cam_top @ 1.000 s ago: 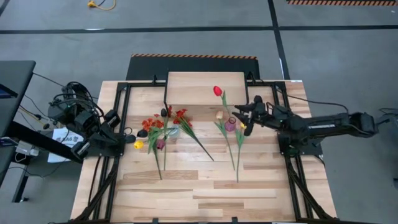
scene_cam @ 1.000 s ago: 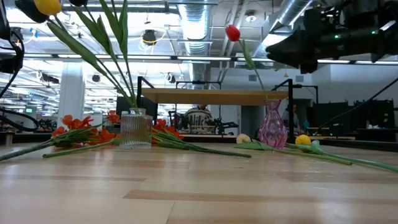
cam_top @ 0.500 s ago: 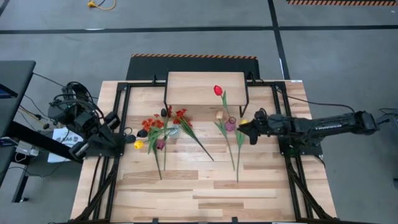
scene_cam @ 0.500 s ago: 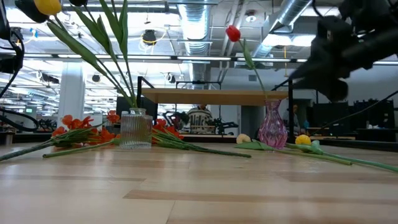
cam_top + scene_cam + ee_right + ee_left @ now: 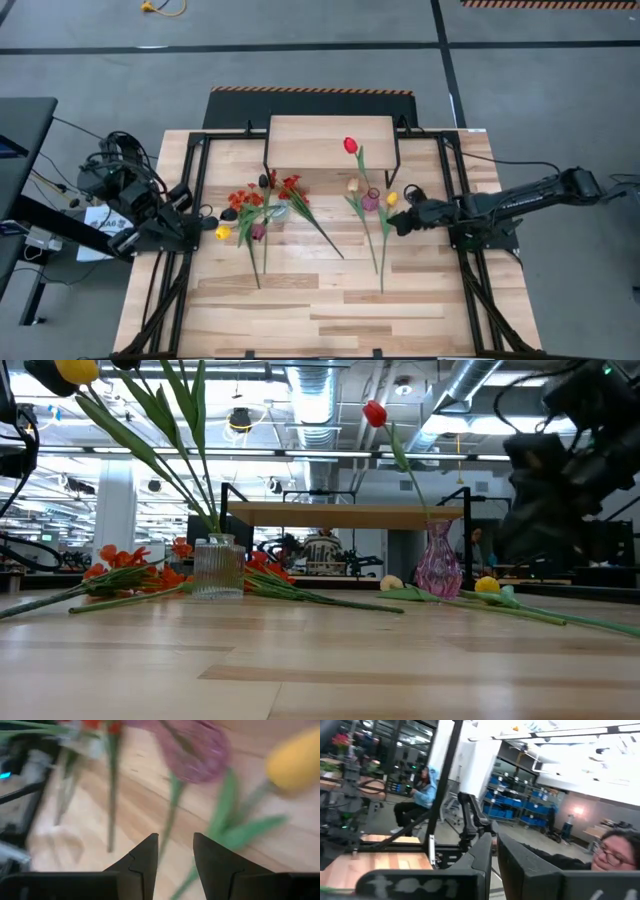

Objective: Pick and place flowers into a vace then onto a shelf
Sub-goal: Put the yellow flower into the purple vase

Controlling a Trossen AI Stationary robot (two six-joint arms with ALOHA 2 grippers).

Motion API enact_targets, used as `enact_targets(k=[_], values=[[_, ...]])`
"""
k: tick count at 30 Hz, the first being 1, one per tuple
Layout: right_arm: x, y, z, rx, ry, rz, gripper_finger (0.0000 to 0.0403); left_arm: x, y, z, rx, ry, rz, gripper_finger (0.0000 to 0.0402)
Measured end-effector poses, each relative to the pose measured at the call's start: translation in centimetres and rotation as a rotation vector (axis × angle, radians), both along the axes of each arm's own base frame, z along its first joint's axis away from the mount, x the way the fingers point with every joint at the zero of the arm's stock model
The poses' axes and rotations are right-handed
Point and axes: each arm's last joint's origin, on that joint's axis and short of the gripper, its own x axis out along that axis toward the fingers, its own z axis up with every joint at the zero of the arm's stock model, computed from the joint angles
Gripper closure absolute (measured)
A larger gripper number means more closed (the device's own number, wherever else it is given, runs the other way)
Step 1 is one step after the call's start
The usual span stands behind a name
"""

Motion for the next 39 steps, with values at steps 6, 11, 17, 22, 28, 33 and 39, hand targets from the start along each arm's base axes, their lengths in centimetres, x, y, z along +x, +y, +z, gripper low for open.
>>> enact_targets(k=[6, 11, 17, 22, 28, 33, 39], values=[[0.2, 0.6, -1.2, 0.078, 0.089, -0.066, 0.0285, -0.1, -0.2, -0.1, 0.02, -0.005, -0.062, 0.0386], [1.2, 1.1, -1.2, 0.061, 0.129, -0.087, 0.0278, -0.1, -0.2, -0.2, 0.025, -0.001, -0.064, 0.0386], [2.7, 1.3, -1.6, 0.027, 0.209, -0.106, 0.0279, -0.1, -0.2, -0.3, 0.033, 0.004, -0.064, 0.0386], [3.2, 1.4, -2.2, 0.012, 0.296, -0.114, 0.0279, -0.1, -0.2, -0.3, 0.035, 0.007, -0.064, 0.0386], [3.6, 1.5, -2.8, 0.006, 0.334, -0.122, 0.028, -0.1, -0.2, -0.3, 0.034, 0.007, -0.063, 0.0386], [3.9, 1.2, -3.3, 0.028, 0.359, -0.161, 0.028, -0.1, -0.2, -0.3, 0.033, 0.008, -0.063, 0.0386], [4.0, 0.7, -3.7, 0.05, 0.389, -0.206, 0.029, -0.1, -0.2, -0.3, 0.032, 0.009, -0.063, 0.0386]])
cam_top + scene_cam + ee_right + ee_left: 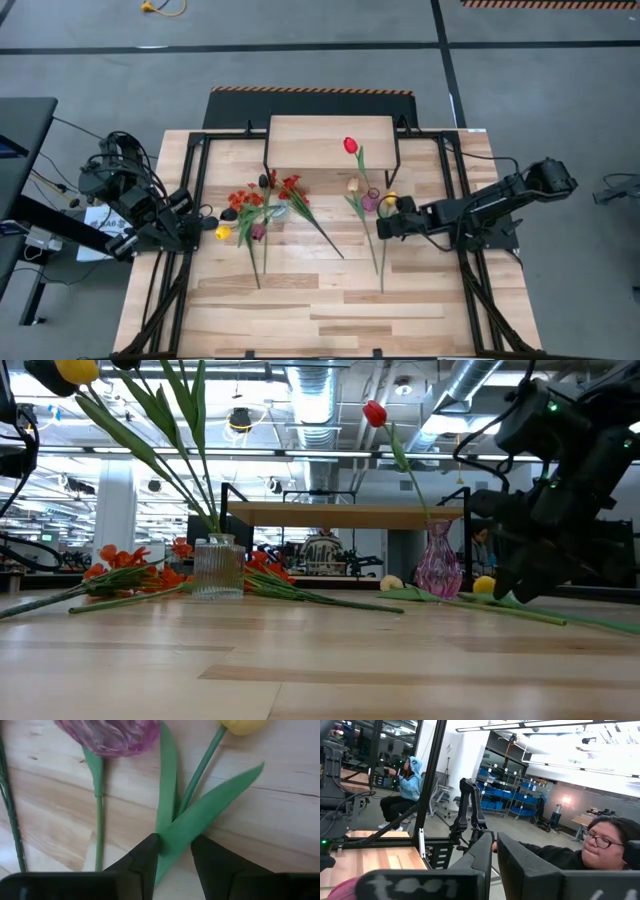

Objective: Pick and place flowers into a vace then onto a shelf
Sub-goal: Put the yellow flower into the purple vase

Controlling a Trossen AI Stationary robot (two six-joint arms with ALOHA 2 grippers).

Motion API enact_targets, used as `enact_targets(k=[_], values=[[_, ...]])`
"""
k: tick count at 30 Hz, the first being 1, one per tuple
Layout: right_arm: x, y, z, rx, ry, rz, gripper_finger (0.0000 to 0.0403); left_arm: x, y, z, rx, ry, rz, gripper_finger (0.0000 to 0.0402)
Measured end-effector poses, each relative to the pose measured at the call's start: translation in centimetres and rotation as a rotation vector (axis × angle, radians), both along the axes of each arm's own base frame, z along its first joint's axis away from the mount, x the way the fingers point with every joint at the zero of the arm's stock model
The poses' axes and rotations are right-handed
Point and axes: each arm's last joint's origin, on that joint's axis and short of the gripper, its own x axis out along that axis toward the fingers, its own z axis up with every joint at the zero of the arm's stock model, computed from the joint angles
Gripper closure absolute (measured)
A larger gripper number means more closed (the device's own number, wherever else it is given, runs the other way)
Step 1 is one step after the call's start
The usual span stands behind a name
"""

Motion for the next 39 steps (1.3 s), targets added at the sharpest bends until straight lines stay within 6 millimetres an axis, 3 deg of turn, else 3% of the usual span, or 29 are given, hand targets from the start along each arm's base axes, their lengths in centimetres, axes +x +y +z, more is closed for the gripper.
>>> enact_targets(k=[8, 15, 21, 28, 39], values=[[-0.4, -0.1, -0.1, 0.003, 0.038, -0.016, 0.0388, 0.0, 0.0, 0.0, 0.0, 0.001, 0.0, 0.0386], [-0.3, 0.2, 0.1, 0.004, 0.053, 0.007, 0.0399, 0.0, 0.0, -0.1, 0.009, 0.006, 0.0, 0.0386], [-0.5, 1.4, 1.5, 0.015, 0.117, 0.077, 0.0401, 0.0, 0.0, -0.1, 0.008, 0.006, 0.002, 0.0386], [-0.5, 3.2, 4.6, -0.095, 0.158, 0.125, 0.0402, 0.0, 0.0, -0.1, 0.011, 0.008, 0.003, 0.0386], [-0.7, 5.6, 11.9, -0.357, -0.108, 0.201, 0.0403, 0.1, 0.1, -0.1, 0.044, -0.009, 0.082, 0.0386]])
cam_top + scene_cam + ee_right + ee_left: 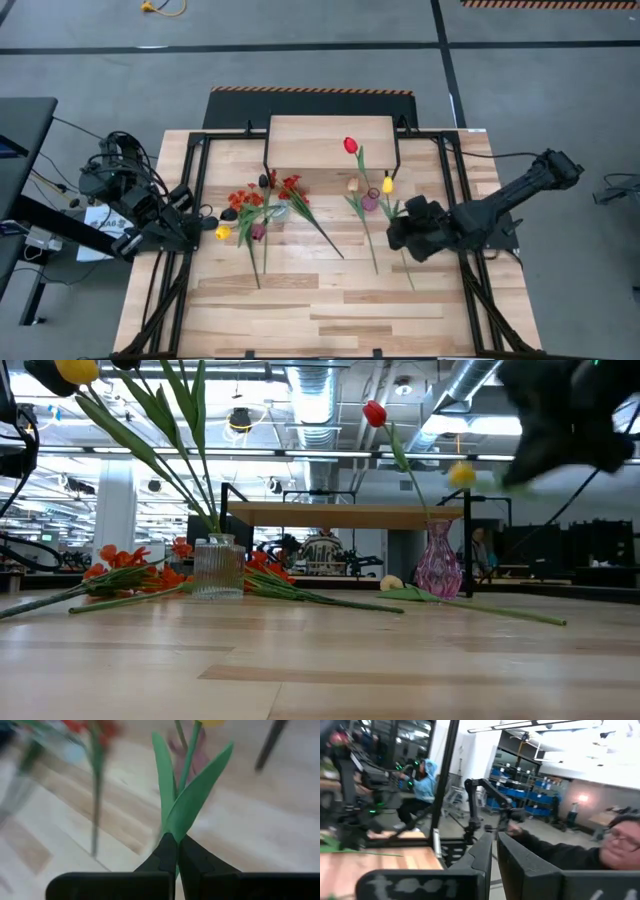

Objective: Pick and place flowers into a vace then onto a shelf
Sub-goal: Put the yellow flower into the purple vase

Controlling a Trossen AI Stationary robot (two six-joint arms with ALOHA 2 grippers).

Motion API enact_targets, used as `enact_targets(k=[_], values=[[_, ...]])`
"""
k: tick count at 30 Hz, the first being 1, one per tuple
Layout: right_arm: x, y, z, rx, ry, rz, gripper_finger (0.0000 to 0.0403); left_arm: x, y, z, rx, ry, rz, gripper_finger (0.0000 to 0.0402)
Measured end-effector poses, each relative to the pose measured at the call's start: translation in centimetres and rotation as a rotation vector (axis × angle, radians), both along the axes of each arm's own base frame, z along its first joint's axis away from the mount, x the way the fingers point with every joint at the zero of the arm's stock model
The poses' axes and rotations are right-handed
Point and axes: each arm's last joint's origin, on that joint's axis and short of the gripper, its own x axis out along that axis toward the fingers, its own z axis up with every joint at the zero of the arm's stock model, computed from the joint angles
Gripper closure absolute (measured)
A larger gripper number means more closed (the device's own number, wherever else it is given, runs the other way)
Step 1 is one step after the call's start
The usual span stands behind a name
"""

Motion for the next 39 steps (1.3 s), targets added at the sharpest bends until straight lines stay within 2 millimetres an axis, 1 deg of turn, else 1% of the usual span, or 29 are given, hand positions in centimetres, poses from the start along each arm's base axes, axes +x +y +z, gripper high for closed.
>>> enact_targets(k=[6, 12, 16, 20, 25, 30, 33, 39], values=[[-1.3, 0.5, 4.0, -0.163, -0.183, 0.076, 0.0403, 0.1, 0.1, 0.1, 0.061, -0.039, 0.077, 0.0386], [-2.5, 0.6, 6.4, -0.34, -0.267, 0.106, 0.0403, 0.2, 0.4, 0.0, 0.095, -0.039, 0.181, 0.0386], [-3.0, 0.6, 7.1, -0.477, -0.293, 0.094, 0.0403, 0.3, 0.4, -0.1, 0.126, -0.041, 0.202, 0.0386], [-3.3, 0.8, 7.5, -0.594, -0.314, 0.065, 0.0403, 0.3, 0.4, -0.6, 0.196, -0.018, 0.201, 0.0386], [-3.7, 1.0, 7.7, -0.69, -0.332, 0.03, 0.0403, 0.3, 0.3, -1.7, 0.165, 0.105, 0.16, 0.0386], [-3.9, 1.0, 7.9, -0.766, -0.345, -0.016, 0.0403, 0.2, 0.2, -2.4, 0.216, 0.14, 0.122, 0.0386], [-3.8, 1.0, 7.9, -0.809, -0.341, -0.051, 0.0403, 0.2, 0.2, -2.5, 0.252, 0.133, 0.123, 0.0386], [-2.6, 0.4, 7.3, -0.841, -0.291, -0.108, 0.0403, 0.2, 0.2, -2.5, 0.273, 0.125, 0.122, 0.0386]])
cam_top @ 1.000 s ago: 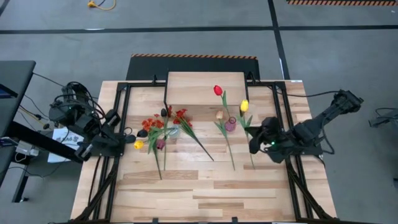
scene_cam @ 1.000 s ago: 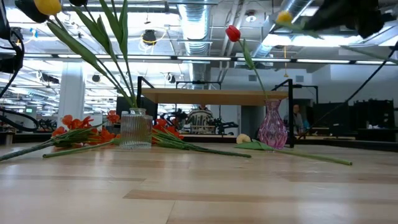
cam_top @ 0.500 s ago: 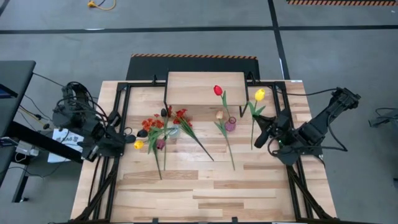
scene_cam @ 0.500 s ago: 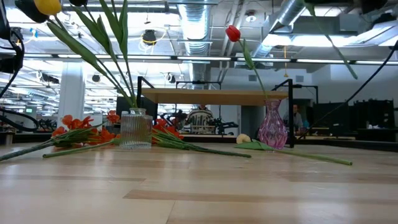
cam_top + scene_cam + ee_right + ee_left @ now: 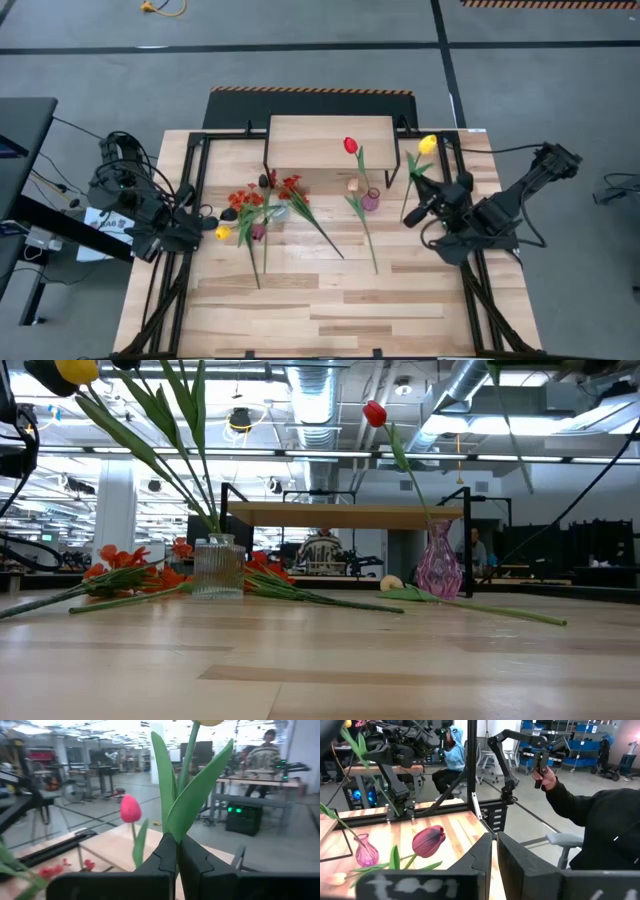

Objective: Pick and place flowers into a vace then onto a shelf
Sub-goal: Put the yellow flower into the purple vase

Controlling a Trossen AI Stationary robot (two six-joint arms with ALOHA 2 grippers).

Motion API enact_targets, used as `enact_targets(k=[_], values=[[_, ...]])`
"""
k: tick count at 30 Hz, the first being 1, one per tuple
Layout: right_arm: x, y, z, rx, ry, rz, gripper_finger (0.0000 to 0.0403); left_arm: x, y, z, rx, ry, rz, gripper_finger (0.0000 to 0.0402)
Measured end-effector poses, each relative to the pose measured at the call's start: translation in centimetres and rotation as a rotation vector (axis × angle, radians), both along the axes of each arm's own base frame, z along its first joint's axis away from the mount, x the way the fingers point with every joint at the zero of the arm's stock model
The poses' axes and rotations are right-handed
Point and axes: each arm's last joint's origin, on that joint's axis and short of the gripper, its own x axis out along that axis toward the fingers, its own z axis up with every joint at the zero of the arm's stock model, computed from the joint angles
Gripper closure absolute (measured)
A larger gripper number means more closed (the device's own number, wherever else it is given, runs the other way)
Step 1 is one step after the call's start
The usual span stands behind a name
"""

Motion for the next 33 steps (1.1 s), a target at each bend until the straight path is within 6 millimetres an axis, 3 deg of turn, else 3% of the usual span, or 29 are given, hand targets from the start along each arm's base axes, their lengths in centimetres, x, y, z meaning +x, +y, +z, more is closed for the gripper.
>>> enact_targets(k=[6, 23, 30, 33], values=[[0.5, -0.7, 0.2, 0.027, -0.021, -0.044, 0.0403, 0.0, 0.0, 0.2, -0.014, -0.01, 0.004, 0.0386], [3.6, 1.4, 4.2, 0.175, -0.05, 0.304, 0.0403, 0.0, 0.0, 0.1, 0.015, -0.015, 0.003, 0.0386], [8.2, 3.1, 5.4, -0.03, -0.139, 0.595, 0.0403, 0.1, 0.0, 0.6, 0.035, -0.078, 0.004, 0.0386], [9.0, 3.4, 5.8, -0.185, -0.161, 0.638, 0.0403, 0.1, 0.0, 0.5, 0.03, -0.068, 0.004, 0.0386]])
